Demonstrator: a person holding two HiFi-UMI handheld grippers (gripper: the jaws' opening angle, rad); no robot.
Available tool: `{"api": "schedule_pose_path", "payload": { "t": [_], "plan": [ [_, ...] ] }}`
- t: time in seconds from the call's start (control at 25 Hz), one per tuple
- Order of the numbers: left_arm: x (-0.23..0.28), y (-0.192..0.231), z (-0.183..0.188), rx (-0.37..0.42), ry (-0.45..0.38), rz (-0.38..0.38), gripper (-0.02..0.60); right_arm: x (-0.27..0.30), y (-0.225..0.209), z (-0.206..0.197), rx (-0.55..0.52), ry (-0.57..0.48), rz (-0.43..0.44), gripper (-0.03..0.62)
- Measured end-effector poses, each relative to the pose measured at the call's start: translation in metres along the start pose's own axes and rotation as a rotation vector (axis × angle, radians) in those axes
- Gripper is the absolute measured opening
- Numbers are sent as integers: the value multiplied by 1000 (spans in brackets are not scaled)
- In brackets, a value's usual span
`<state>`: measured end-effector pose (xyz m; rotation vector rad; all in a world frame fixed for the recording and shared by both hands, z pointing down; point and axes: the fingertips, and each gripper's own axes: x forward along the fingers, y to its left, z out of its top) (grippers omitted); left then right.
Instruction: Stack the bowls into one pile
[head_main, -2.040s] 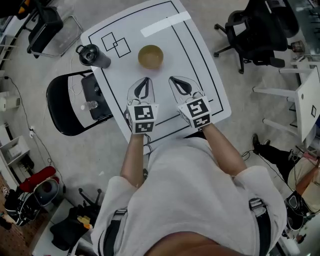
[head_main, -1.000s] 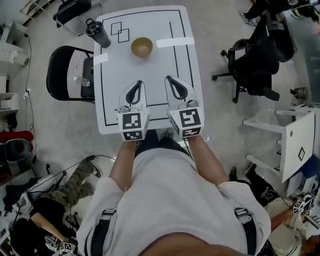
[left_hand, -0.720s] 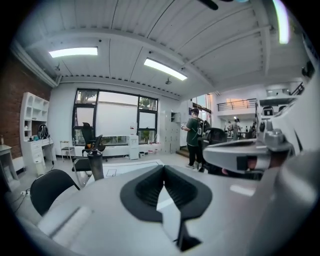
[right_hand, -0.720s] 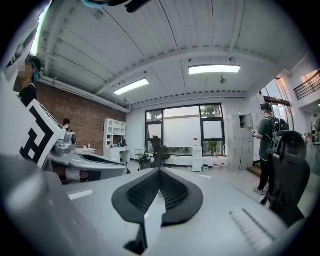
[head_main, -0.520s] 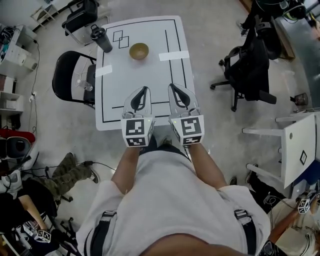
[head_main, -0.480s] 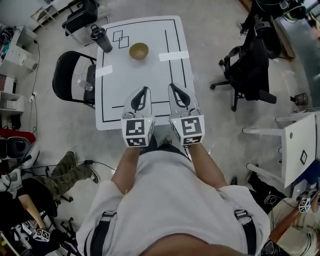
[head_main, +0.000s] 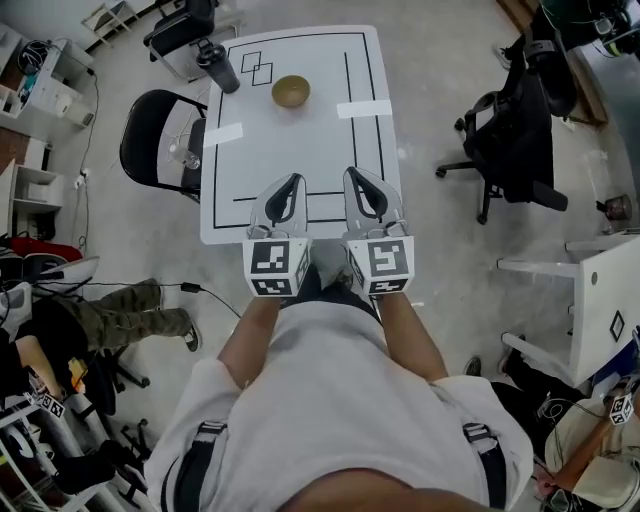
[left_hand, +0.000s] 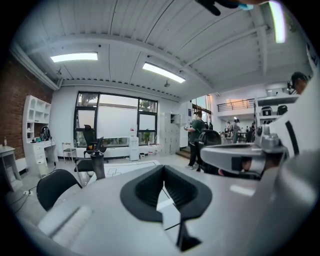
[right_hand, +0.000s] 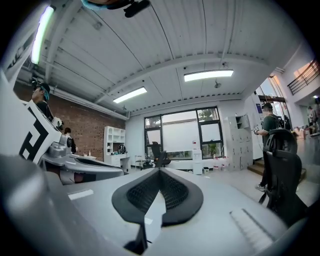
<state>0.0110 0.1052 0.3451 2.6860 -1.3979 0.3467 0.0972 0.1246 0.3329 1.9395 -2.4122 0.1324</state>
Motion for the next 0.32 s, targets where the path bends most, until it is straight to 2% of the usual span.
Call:
{"api": "schedule_pose_path", "payload": {
  "t": [0.16, 0.32],
  "plan": [
    [-1, -4, 1, 9, 3, 5, 3, -3, -6, -1, 45, -3, 7, 0],
    [4, -14, 2, 5, -4, 11, 3, -8, -21, 2, 15, -9, -4, 0]
  ]
}}
